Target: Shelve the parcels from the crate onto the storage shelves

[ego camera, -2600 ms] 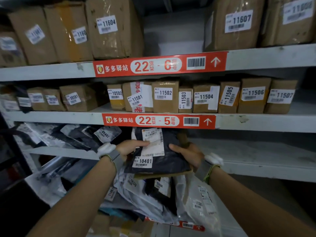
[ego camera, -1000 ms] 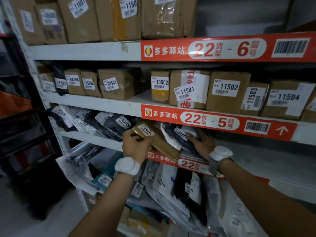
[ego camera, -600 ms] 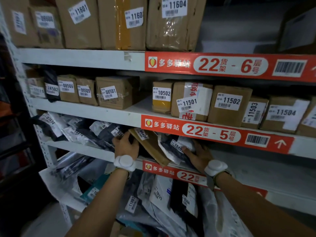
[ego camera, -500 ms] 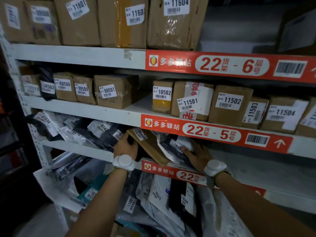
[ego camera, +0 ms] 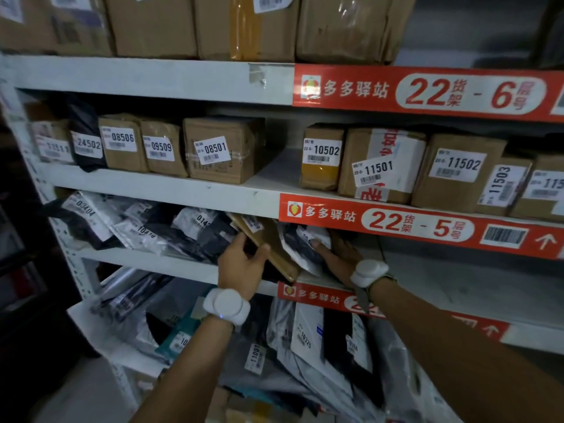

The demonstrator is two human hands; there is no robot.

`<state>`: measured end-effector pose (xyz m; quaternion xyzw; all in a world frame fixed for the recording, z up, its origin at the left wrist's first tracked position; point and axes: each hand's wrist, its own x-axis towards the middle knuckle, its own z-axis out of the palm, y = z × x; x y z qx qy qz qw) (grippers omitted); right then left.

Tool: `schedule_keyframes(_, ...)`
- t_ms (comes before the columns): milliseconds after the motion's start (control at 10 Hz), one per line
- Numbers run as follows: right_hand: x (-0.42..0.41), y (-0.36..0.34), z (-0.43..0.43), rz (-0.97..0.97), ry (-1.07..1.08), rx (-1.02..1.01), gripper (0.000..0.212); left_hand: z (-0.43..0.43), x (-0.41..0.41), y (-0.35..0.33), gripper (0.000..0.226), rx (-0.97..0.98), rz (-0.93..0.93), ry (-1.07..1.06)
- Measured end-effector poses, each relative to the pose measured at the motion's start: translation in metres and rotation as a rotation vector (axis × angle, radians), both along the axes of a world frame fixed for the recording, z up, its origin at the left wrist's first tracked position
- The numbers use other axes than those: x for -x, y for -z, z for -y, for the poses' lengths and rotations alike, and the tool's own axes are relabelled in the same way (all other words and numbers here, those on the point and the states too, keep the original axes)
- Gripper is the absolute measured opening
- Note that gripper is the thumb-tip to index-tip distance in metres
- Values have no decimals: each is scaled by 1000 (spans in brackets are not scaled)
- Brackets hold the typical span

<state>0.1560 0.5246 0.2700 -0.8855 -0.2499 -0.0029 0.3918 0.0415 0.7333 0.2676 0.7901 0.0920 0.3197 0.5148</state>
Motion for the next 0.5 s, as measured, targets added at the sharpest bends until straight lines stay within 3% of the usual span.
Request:
schedule_keyframes(100,5,2,-22,99,-18,111,77,-11,-5,-6,37,-33,-47,-85)
schedule_keyframes(200,6,6,-23,140,187,230,85,-7,4,-5,66,-24,-45,-94)
schedule_keyframes(300,21,5,-6,140,198,310,77,-3,19,0,64,-5,45,-135)
schedule_keyframes(400,43,4,19,140,196,289,73,9,37,-2,39,-114,14,-148)
schedule_keyframes(500,64,-5,46,152,170,234,63,33,54,-9,8,-157,-57,27)
